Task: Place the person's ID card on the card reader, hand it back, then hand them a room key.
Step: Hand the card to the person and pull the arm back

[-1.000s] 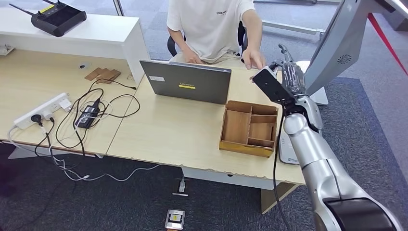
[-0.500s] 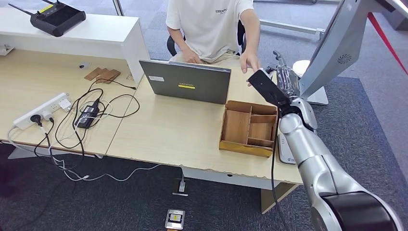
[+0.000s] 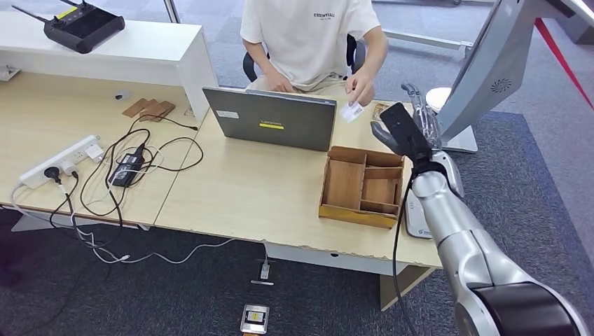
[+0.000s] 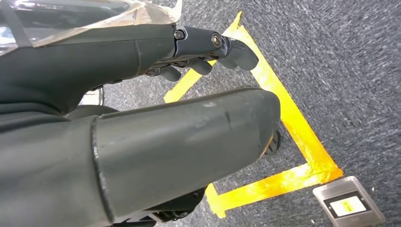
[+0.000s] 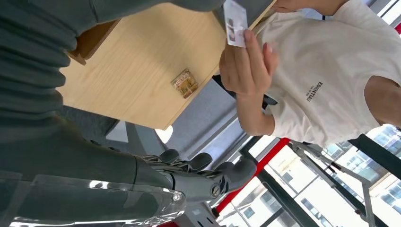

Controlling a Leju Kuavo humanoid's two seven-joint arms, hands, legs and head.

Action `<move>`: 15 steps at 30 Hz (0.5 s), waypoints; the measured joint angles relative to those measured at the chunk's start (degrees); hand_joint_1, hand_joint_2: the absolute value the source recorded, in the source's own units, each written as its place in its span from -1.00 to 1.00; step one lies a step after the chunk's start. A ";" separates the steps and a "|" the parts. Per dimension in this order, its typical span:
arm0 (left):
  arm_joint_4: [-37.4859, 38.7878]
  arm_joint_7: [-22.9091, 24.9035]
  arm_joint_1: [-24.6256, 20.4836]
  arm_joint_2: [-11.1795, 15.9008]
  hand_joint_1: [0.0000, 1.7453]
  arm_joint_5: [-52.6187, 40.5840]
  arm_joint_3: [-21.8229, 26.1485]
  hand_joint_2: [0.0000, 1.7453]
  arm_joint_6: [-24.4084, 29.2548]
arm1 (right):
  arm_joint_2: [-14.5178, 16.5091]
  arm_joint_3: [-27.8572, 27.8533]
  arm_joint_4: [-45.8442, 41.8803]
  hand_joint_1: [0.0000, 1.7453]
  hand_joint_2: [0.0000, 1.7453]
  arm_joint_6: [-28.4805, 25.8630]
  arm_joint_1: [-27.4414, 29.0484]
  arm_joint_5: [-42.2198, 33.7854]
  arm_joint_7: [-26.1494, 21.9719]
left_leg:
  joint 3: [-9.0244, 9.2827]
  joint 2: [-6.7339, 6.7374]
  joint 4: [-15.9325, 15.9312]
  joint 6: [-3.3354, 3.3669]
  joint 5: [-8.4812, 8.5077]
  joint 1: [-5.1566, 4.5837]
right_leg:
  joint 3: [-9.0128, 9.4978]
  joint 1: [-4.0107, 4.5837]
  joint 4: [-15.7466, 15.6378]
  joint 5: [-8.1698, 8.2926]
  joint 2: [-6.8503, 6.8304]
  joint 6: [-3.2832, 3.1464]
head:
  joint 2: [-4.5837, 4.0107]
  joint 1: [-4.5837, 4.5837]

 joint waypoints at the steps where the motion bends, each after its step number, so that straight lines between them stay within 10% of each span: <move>1: 0.00 -0.29 0.17 0.01 -1.00 0.14 0.00 -1.00 -0.10 | -0.09 -0.19 -0.01 -1.00 -1.00 0.06 0.10 -0.79 -0.03 | 0.00 0.00 0.00 0.00 0.00 0.00 | 0.00 0.00 0.00 0.00 0.00 0.00 | 0.00 0.00; 9: 0.00 -0.78 0.97 0.39 -1.00 0.81 0.00 -1.00 -1.34 | -0.70 -2.30 -2.17 -1.00 -1.00 9.32 1.95 -16.19 -1.39 | 0.00 0.00 -0.01 0.00 0.00 0.00 | 0.00 0.00 0.00 0.00 0.00 0.00 | 0.00 0.01; 13: 0.00 -0.63 1.46 0.70 -1.00 0.33 -0.01 -1.00 -2.29 | -0.89 -3.58 -5.25 -1.00 1.00 16.80 3.93 -25.22 -0.68 | 0.00 0.00 -0.01 0.00 0.00 0.00 | 0.00 0.00 0.00 0.00 0.00 0.00 | 0.00 0.01; 15: 0.00 -1.18 1.73 0.81 -1.00 -0.13 -0.03 -1.00 -3.04 | -1.13 -3.74 -7.18 -1.00 1.00 19.83 5.29 -27.79 -0.35 | 0.00 0.00 -0.01 0.00 0.00 0.00 | 0.01 0.00 0.00 -0.01 0.00 0.00 | 0.00 0.01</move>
